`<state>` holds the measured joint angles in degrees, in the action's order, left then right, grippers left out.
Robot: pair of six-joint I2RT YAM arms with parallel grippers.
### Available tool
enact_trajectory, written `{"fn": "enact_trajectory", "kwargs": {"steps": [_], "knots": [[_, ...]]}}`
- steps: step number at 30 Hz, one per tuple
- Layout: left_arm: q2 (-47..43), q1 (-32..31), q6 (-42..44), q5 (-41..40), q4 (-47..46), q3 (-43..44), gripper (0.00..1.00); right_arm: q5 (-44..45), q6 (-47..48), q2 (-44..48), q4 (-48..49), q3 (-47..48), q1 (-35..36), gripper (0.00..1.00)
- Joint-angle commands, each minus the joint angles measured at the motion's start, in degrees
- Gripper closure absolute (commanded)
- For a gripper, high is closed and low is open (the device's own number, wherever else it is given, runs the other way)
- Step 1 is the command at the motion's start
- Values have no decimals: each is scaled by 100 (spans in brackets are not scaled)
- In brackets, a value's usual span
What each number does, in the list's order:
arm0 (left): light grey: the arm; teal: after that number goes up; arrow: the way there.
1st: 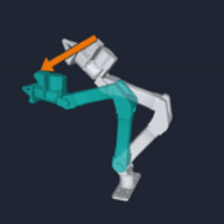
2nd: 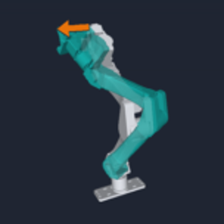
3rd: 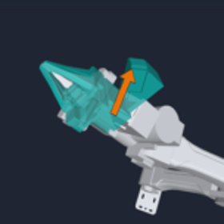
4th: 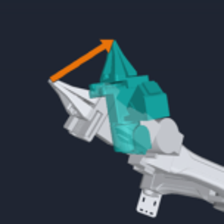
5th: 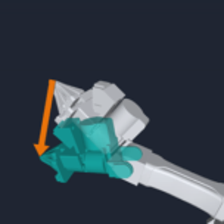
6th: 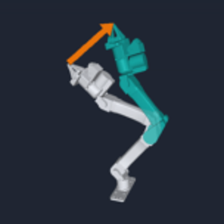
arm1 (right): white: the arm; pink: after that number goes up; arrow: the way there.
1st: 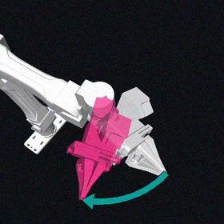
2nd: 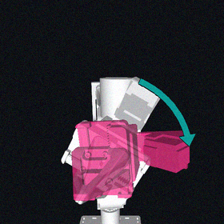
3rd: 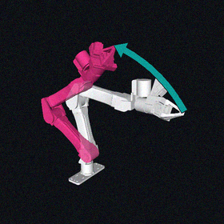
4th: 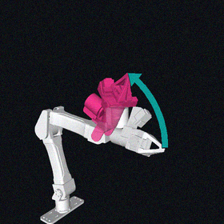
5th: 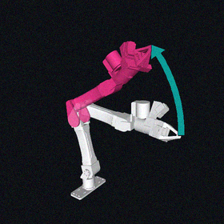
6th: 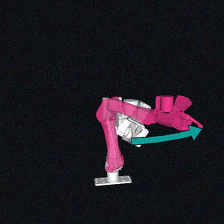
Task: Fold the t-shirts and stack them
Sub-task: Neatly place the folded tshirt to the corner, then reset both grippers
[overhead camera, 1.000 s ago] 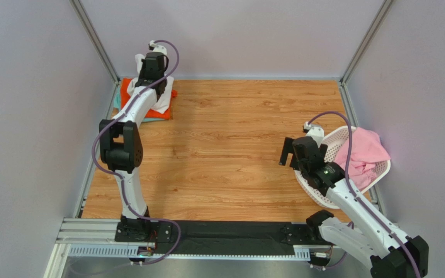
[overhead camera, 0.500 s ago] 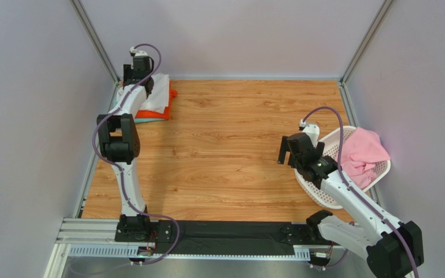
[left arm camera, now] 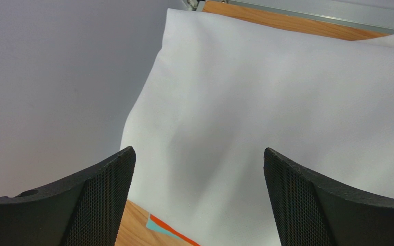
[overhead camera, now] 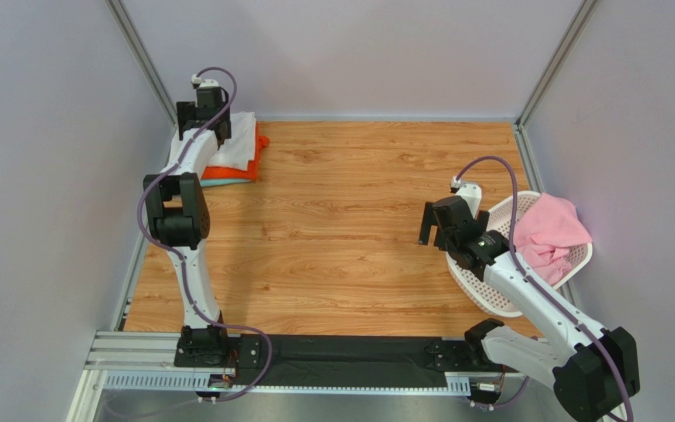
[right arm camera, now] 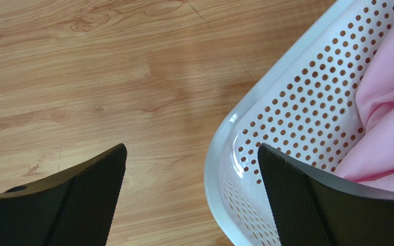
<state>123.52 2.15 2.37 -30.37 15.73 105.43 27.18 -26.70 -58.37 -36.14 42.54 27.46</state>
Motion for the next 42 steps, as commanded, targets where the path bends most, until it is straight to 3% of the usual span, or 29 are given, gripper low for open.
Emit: {"fn": "enact_trajectory", "kwargs": {"steps": [1, 10, 18, 24, 31, 38, 42], "knots": [[-609, 5, -411, 460, 123, -40, 0, -37, -11, 10, 186, 246, -4, 0], [-1857, -127, -1607, 1778, 231, -478, 0, -423, -28, 106, 265, 307, -13, 0], [-3551, -1085, -1722, 1280, -158, -2139, 0, -731, -81, 238, 362, 202, -4, 0], [-5378, -1322, -2337, 1892, -579, -4300, 0, -1101, 16, 379, 511, 140, -4, 0], [-7393, -1498, -3022, 1613, 87, -6294, 0, -1206, 148, 554, 879, -158, -4, 0], [-9116, -1692, -3559, 2421, 299, -7395, 0, -1654, 42, 555, 1496, -537, -13, 0], [-9548, -1753, -3735, 1941, 326, -7852, 0, -1760, 51, 458, 1592, -650, -4, 0]]}}
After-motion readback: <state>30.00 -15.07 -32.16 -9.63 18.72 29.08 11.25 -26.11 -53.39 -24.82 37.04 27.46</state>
